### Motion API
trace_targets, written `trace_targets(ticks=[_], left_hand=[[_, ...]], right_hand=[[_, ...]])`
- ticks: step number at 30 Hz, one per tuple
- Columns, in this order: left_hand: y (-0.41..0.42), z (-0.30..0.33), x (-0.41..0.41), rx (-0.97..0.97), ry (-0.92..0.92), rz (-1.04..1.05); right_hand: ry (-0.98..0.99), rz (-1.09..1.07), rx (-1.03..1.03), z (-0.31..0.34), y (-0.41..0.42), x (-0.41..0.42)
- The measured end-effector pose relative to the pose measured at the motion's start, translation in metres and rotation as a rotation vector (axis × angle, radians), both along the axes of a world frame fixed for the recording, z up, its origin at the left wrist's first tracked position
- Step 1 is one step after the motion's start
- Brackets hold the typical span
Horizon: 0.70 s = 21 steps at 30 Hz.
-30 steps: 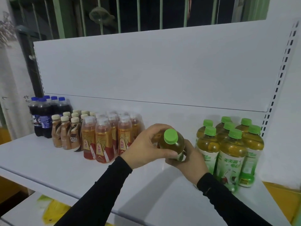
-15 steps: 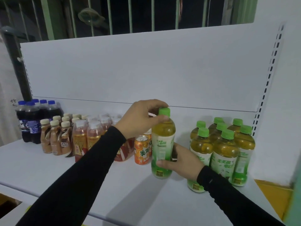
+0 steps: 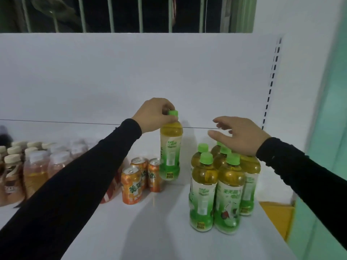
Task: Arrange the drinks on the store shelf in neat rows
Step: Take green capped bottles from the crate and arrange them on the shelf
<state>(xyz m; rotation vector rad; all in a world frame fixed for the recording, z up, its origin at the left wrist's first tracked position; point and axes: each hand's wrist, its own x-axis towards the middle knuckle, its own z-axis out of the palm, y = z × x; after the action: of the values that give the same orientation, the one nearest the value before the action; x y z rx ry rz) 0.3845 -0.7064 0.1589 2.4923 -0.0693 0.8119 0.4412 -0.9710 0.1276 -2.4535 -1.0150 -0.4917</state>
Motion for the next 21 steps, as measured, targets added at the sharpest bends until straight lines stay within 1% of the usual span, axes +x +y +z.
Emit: trace_targets(ticks=[3,6,13,16,21], left_hand=[[-0.003,-0.01,0.03,0.008,0.07,-0.018],[-0.009,-0.023,0.055,-0.027,0.148,-0.043],[-0.02,-0.057,0.098,-0.156,0.24,-0.088],[-0.029,-0.063,0.105,-0.164,0.27,-0.122],[-0.045,-0.068,0.113,-0.183,0.309,-0.173]], right_hand=[[0.047,-0.121,-0.148,0.002,-0.018,0.028],[0.109,-0.18,-0.226,-0.006,-0.025,0.048],[0.21,-0.199,-0.272,-0.026,-0.022,0.071],[0.242,-0.193,-0.279,-0.033,-0.022,0.075],[0.232,-0.187,-0.281,-0.038,-0.02,0.078]])
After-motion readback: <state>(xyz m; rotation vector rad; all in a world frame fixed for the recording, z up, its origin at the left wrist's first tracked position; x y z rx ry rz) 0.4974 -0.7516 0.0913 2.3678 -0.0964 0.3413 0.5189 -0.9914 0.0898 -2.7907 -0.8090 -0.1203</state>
